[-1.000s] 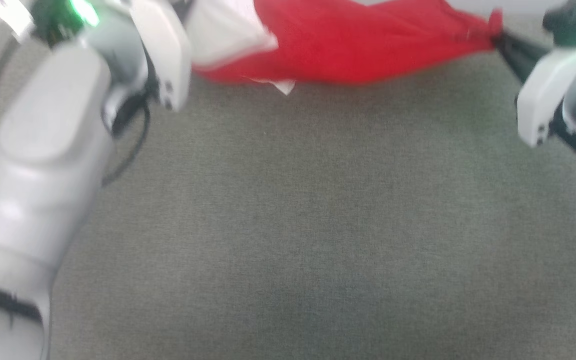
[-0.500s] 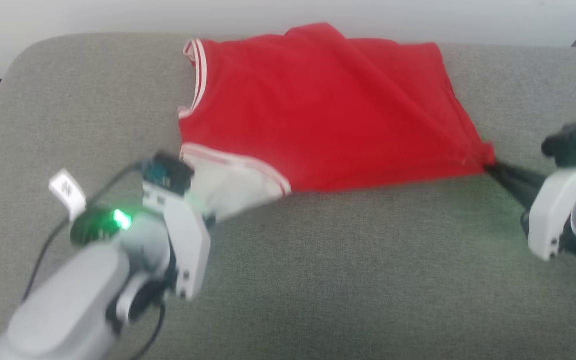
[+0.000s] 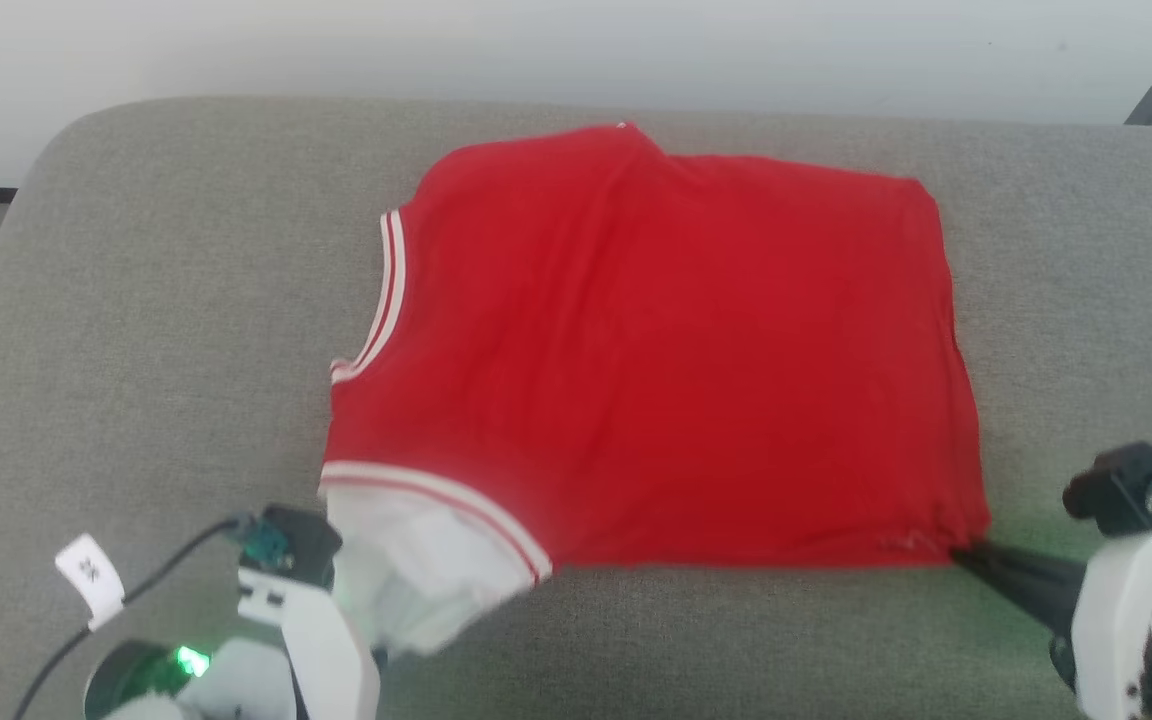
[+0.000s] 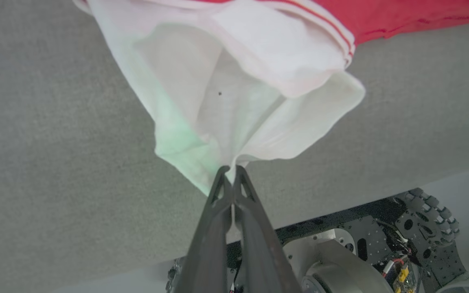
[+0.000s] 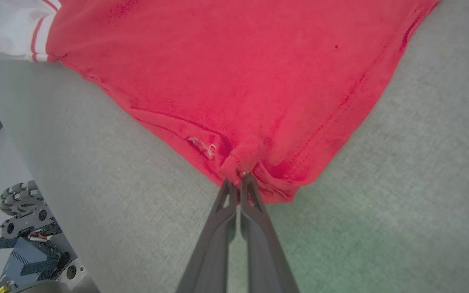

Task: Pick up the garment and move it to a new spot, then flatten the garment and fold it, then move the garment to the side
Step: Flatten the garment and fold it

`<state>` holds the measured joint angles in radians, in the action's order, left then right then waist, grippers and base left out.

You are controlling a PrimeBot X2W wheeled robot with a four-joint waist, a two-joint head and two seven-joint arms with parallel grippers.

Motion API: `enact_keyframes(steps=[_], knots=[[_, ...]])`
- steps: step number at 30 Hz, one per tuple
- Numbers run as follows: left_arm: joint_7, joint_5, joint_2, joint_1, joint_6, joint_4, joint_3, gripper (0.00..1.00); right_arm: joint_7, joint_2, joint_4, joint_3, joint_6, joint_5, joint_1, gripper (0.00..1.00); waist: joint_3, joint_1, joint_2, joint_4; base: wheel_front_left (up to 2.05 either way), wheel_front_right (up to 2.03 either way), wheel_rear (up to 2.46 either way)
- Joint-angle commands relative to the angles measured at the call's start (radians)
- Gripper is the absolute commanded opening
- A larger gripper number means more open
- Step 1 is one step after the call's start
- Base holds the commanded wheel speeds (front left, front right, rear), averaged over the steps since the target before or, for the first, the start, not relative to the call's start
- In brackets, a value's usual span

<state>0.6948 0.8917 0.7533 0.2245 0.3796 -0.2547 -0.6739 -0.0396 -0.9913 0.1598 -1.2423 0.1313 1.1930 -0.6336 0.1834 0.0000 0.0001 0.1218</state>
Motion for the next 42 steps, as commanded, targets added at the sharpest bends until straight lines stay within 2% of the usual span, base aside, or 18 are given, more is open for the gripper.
enact_keyframes(steps=[1,11,17,22,27,36,42], knots=[[0.016,0.017,0.013,-0.034,0.022,-0.030,-0.001,0.00,0.017,-0.027,-0.038,-0.004,-0.001,0.017,0.030,0.00,-0.001,0.0000,-0.0001,-0.003,0.00,0.00,0.00],[0.070,0.034,0.047,-0.103,0.106,-0.139,-0.009,0.00,0.083,-0.114,-0.169,-0.018,-0.001,0.074,0.127,0.00,-0.005,0.0000,-0.0001,-0.016,0.00,0.00,0.00],[0.071,-0.020,0.087,-0.041,0.128,-0.191,0.020,0.00,0.032,-0.126,-0.157,0.035,-0.001,0.052,0.110,0.00,-0.007,0.0000,-0.0001,-0.030,0.00,0.00,0.00],[0.062,-0.080,0.110,0.077,0.085,-0.180,0.046,0.00,0.009,-0.088,-0.092,0.098,-0.001,-0.006,0.059,0.00,0.007,0.0000,-0.0001,-0.046,0.00,0.00,0.00],[0.050,-0.141,0.090,0.236,0.000,-0.091,0.044,0.00,0.029,-0.016,-0.012,0.157,-0.001,-0.059,-0.017,0.00,0.035,0.0000,-0.0001,-0.065,0.00,0.00,0.00],[0.019,-0.201,-0.035,0.508,-0.156,0.204,0.000,0.00,0.091,0.120,0.143,0.204,-0.001,-0.148,-0.165,0.00,0.117,0.0000,-0.0001,-0.082,0.00,0.00,0.00],[0.008,-0.213,-0.119,0.611,-0.219,0.424,-0.034,0.00,0.122,0.203,0.231,0.181,-0.001,-0.165,-0.236,0.00,0.164,0.0000,-0.0001,-0.092,0.00,0.00,0.00]])
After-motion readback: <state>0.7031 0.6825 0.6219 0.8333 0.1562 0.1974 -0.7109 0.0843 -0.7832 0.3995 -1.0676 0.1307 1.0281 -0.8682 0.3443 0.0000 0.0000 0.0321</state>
